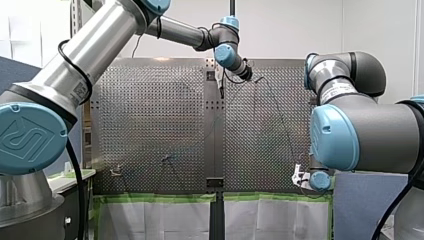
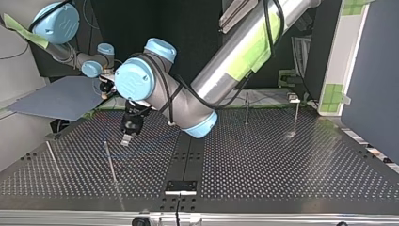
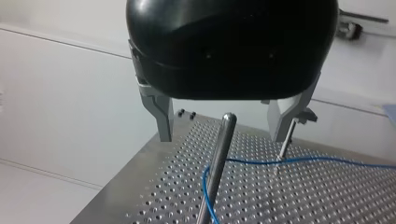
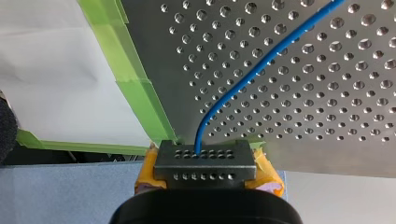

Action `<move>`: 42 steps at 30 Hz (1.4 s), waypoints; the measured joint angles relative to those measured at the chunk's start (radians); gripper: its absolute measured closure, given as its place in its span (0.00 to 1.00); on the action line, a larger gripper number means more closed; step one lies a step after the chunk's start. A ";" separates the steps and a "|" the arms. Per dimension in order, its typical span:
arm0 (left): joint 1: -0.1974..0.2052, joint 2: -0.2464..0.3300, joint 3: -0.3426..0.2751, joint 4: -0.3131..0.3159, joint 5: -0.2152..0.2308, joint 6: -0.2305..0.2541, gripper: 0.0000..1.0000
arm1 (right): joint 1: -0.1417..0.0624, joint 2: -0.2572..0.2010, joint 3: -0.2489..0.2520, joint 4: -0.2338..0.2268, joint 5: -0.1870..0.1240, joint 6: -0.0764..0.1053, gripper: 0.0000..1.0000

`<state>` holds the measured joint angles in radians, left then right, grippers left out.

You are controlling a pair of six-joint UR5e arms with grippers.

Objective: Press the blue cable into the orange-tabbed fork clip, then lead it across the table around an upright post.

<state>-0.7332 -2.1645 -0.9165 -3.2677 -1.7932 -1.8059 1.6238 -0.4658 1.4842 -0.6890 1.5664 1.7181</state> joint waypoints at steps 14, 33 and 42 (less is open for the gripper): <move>-0.007 0.000 0.007 0.011 -0.054 0.099 0.00 | -0.003 0.000 0.000 0.000 0.000 0.002 1.00; -0.019 0.000 0.022 0.014 -0.101 0.102 0.00 | 0.000 0.000 0.000 0.008 -0.002 -0.001 1.00; -0.020 0.000 0.021 0.017 -0.099 0.098 0.00 | 0.000 0.000 0.000 0.011 -0.002 -0.001 1.00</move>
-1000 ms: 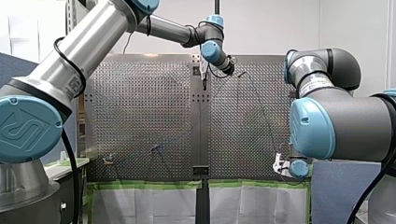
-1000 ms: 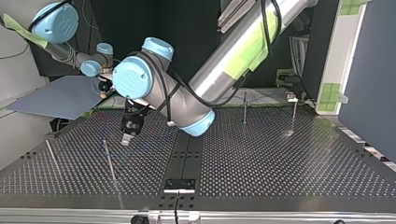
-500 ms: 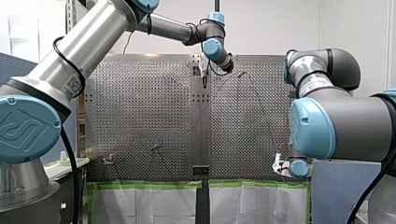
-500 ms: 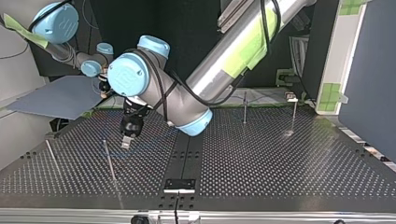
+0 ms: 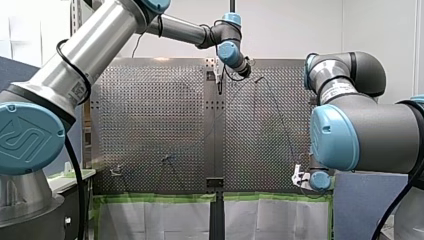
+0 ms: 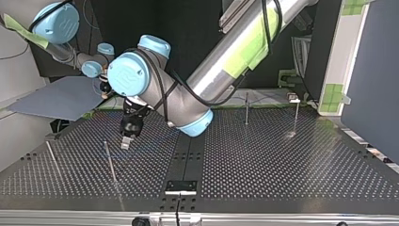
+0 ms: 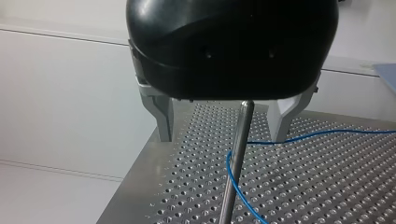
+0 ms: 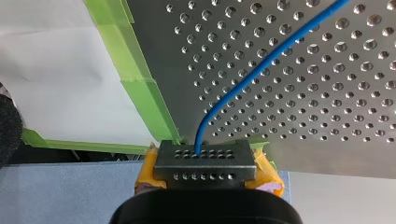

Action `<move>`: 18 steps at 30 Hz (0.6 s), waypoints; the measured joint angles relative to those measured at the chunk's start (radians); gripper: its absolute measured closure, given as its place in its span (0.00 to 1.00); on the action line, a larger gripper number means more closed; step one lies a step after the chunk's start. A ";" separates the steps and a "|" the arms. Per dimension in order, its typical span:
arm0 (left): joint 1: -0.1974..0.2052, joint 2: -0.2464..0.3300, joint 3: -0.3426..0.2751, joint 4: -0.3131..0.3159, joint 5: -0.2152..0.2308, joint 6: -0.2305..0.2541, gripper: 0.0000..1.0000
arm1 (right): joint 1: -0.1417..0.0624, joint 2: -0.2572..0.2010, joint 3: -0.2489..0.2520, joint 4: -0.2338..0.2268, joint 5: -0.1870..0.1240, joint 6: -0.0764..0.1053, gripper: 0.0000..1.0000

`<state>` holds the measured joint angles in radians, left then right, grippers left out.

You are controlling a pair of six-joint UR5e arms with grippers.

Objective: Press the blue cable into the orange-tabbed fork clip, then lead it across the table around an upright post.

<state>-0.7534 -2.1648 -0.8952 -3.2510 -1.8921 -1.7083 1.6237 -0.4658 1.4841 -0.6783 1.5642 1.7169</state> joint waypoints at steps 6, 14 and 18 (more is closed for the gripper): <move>-0.003 0.001 -0.003 -0.003 -0.003 -0.002 0.00 | 0.000 0.000 0.000 0.000 0.001 0.000 1.00; -0.028 0.053 -0.067 -0.008 -0.029 -0.011 0.00 | -0.001 0.000 0.000 0.000 0.001 0.000 1.00; -0.031 0.088 -0.102 0.023 -0.033 -0.033 0.00 | -0.001 0.000 0.000 0.000 0.000 0.000 1.00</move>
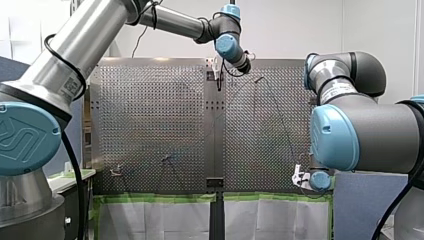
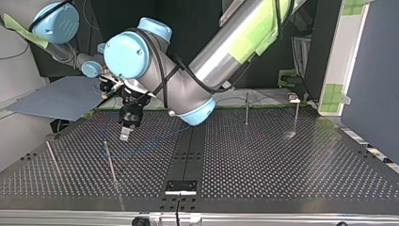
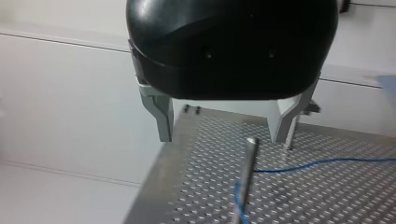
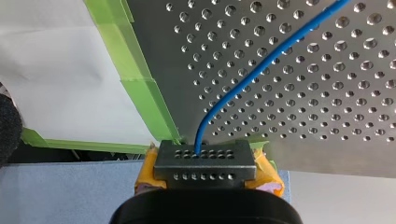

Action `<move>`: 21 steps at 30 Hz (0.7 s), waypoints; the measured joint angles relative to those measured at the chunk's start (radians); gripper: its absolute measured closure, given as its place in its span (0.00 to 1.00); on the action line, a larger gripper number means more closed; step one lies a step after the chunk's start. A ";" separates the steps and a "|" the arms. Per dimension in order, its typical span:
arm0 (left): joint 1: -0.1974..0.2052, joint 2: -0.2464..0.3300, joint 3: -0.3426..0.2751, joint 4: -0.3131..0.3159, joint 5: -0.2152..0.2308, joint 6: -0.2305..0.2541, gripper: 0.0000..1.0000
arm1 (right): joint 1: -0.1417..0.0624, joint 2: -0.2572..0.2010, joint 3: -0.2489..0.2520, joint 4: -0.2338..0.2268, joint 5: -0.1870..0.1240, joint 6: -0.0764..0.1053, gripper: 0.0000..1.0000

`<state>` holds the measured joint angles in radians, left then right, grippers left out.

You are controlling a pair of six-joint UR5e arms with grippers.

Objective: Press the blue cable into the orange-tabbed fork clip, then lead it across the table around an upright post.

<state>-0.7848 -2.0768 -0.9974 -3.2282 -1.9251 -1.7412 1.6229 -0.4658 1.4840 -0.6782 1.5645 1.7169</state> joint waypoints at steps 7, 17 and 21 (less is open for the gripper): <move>0.010 0.067 -0.067 0.066 -0.016 -0.063 0.00 | 0.001 0.000 0.000 0.001 -0.001 -0.002 1.00; 0.013 0.172 -0.173 0.171 -0.014 -0.122 0.00 | 0.002 0.000 -0.001 0.002 -0.012 -0.002 1.00; 0.013 0.211 -0.211 0.210 -0.012 -0.111 0.00 | 0.002 0.000 0.000 0.003 -0.018 -0.002 1.00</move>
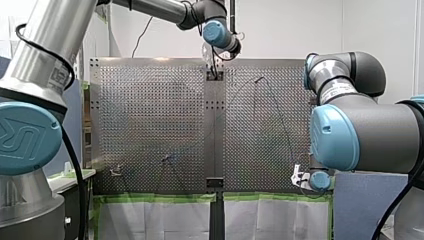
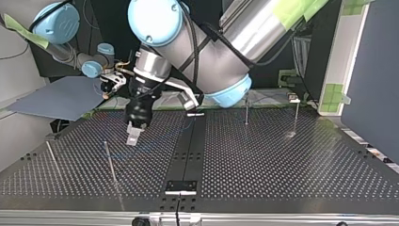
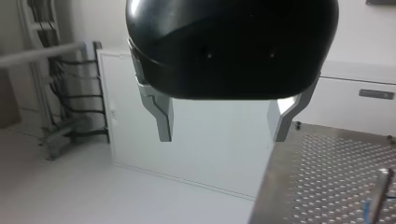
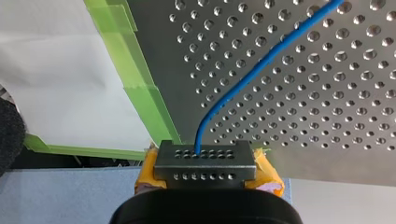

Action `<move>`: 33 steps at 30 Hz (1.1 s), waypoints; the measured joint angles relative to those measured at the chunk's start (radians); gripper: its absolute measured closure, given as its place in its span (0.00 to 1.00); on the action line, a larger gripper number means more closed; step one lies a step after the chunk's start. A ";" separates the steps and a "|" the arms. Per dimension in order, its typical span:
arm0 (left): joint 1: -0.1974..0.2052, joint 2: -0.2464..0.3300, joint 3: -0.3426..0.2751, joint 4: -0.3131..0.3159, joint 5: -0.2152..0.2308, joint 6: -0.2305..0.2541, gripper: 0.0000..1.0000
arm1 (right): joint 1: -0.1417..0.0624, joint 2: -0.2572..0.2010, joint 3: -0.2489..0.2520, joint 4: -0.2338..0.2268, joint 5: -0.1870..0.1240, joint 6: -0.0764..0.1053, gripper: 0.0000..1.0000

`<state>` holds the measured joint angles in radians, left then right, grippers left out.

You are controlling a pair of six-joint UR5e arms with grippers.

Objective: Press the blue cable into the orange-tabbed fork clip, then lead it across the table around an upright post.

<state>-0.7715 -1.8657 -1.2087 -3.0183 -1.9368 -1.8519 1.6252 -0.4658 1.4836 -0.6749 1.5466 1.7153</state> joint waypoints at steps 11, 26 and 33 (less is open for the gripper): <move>-0.002 0.107 -0.107 0.108 0.003 -0.033 0.00 | 0.000 0.000 0.000 0.000 -0.002 0.000 1.00; 0.002 0.253 -0.268 0.268 0.000 -0.084 0.00 | 0.002 0.000 0.000 0.001 -0.002 0.000 1.00; 0.004 0.235 -0.339 0.339 -0.016 -0.096 0.00 | 0.003 0.000 0.000 0.004 -0.002 -0.001 1.00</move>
<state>-0.7676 -1.6310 -1.5475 -2.6796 -1.9524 -1.9478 1.6281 -0.4658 1.4836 -0.6705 1.5449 1.7140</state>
